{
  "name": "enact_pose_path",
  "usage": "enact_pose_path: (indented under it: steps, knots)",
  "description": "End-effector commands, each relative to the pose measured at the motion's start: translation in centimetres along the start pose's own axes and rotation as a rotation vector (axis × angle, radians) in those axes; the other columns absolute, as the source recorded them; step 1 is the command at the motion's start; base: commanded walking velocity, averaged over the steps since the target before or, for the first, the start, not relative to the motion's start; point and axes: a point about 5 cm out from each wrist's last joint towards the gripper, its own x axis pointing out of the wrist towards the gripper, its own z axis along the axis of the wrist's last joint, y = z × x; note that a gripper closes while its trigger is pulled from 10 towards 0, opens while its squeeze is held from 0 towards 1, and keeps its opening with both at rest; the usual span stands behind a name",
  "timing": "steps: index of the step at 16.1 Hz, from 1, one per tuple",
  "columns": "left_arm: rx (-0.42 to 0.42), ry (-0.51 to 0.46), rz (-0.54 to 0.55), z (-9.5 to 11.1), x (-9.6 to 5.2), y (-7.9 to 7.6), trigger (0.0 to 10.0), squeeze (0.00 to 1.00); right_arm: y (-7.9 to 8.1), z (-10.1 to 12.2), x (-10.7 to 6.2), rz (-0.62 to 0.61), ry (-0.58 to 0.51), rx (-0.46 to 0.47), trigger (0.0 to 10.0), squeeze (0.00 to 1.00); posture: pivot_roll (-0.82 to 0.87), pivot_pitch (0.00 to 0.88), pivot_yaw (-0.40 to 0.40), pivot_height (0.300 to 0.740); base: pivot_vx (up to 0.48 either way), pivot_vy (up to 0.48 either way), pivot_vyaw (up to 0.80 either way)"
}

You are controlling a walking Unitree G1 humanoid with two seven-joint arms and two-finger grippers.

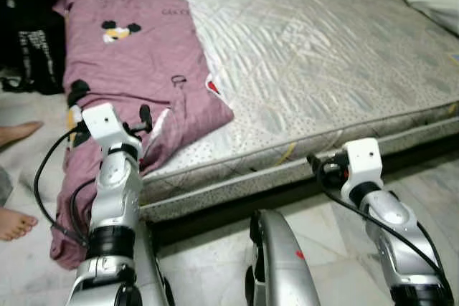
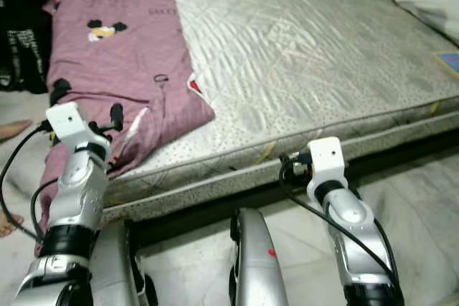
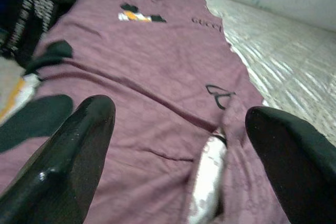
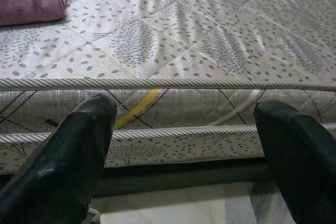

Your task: Clean up the room

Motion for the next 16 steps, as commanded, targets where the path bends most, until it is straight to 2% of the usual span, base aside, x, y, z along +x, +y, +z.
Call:
enact_pose_path:
  steps: [1,5,9,10,11,14,16]
  knots:
    - [-0.002,0.012,0.006,-0.3,0.1,0.1,10.0,0.0,-0.3,0.0,-0.4,-0.002,0.004,-0.006,10.0,0.0,-0.3,0.13,-0.051,0.537,0.0,0.0,0.0]
    - [-0.024,0.062,0.032,-0.7,1.4,0.4,10.0,0.0,-0.3,0.2,-0.9,-0.007,0.017,0.002,10.0,0.0,-0.32,0.136,-0.051,0.512,0.0,0.0,0.0]
    - [-0.041,0.217,0.086,-2.4,2.1,1.4,10.0,0.0,-0.7,0.1,-1.3,-0.019,0.038,0.011,10.0,0.0,-0.34,0.134,-0.05,0.512,0.0,0.0,0.0]
    - [-0.032,0.308,0.127,-3.5,2.0,1.9,10.0,0.0,-0.7,0.1,-1.2,-0.02,0.039,0.009,10.0,0.0,-0.34,0.131,-0.05,0.512,0.0,0.0,0.0]
    - [-0.042,0.354,0.131,-4.0,2.0,2.0,10.0,0.0,-0.6,0.1,-1.1,-0.017,0.04,0.007,10.0,0.0,-0.34,0.128,-0.049,0.512,0.0,0.0,0.0]
    - [-0.049,0.437,0.112,-4.8,1.9,1.6,10.0,0.0,-0.5,0.1,-0.8,-0.019,0.04,0.009,10.0,0.0,-0.34,0.12,-0.044,0.512,0.0,0.0,0.0]
    - [-0.029,0.469,0.017,-5.2,1.9,0.2,10.0,0.0,-0.5,0.2,-0.7,-0.022,0.037,0.011,10.0,0.0,-0.34,0.116,-0.042,0.512,0.0,0.0,0.0]
